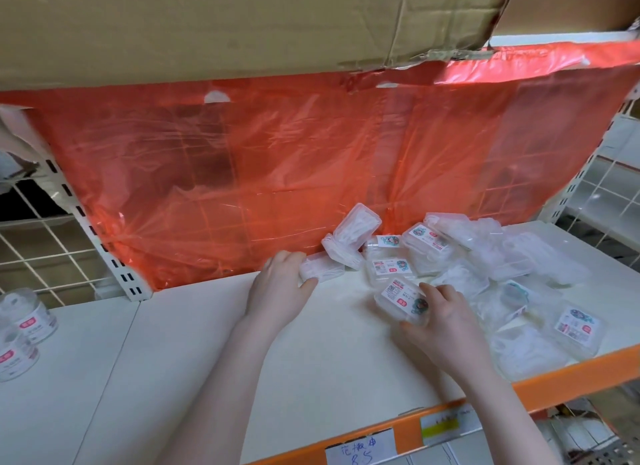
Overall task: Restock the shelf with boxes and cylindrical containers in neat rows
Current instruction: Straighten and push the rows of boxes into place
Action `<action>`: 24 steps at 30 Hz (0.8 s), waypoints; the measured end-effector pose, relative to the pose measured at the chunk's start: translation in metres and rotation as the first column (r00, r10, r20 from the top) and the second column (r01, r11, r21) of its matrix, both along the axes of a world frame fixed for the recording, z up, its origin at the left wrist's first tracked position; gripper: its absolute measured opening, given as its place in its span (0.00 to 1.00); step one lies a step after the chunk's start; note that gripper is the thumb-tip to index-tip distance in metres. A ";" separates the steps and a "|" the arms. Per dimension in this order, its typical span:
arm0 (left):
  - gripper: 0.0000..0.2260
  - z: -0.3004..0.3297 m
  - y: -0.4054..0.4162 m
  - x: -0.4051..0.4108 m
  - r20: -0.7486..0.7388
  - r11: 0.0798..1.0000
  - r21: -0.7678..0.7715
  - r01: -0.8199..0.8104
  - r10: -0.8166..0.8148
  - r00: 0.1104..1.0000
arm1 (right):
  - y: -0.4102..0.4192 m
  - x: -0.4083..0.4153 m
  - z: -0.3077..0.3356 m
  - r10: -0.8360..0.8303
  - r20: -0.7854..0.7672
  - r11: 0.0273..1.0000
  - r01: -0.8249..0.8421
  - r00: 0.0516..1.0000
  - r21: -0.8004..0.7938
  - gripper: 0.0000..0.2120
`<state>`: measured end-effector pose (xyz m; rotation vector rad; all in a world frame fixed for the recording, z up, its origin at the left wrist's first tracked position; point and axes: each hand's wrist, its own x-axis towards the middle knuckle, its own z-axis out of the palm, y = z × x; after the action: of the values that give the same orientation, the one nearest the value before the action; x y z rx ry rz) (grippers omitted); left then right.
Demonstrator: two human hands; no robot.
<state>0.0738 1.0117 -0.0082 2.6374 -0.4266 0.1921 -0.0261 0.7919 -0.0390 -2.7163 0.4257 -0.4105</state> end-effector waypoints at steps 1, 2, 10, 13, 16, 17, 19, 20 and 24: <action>0.20 0.004 -0.008 0.007 0.008 1.000 0.010 0.018 -0.018 1.000 | -0.002 -0.002 0.001 -0.004 -0.002 1.000 0.004 1.000 -0.009 0.31; 0.20 0.008 -0.017 0.014 0.018 0.999 0.021 0.037 -0.037 0.999 | -0.005 -0.003 0.001 -0.005 -0.002 1.000 0.005 1.000 -0.017 0.32; 0.19 0.037 -0.087 0.063 0.029 0.970 0.188 0.156 -0.165 0.986 | -0.022 -0.016 0.002 -0.001 0.006 1.000 0.001 1.000 -0.006 0.34; 0.19 0.038 -0.103 0.072 0.014 0.966 0.208 0.155 -0.162 0.987 | -0.028 -0.021 0.000 -0.006 0.010 1.000 0.006 1.000 -0.005 0.33; 0.21 0.036 -0.115 0.078 0.033 0.969 0.213 0.127 -0.137 0.990 | -0.033 -0.024 0.002 -0.004 -0.001 1.000 0.004 1.000 -0.002 0.33; 0.22 0.035 -0.118 0.079 0.046 0.970 0.217 0.108 -0.121 0.992 | -0.034 -0.025 0.001 -0.004 0.002 1.000 0.004 1.000 0.001 0.33; 0.24 0.032 -0.125 0.081 0.077 0.967 0.242 0.082 -0.104 0.992 | -0.036 -0.025 -0.001 -0.010 0.012 1.000 0.009 1.000 0.009 0.33; 0.24 0.030 -0.127 0.081 0.089 0.966 0.249 0.075 -0.100 0.991 | -0.036 -0.024 -0.002 -0.010 0.018 1.000 0.010 1.000 0.007 0.32; 0.23 0.024 -0.132 0.081 0.121 0.979 0.200 0.036 -0.061 0.991 | -0.035 -0.022 -0.002 -0.015 0.023 1.000 0.015 1.000 -0.004 0.32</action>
<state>0.1552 0.8796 0.0159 2.8153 -0.5791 0.3180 -0.0482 0.7568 -0.0407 -2.7110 0.4392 -0.4472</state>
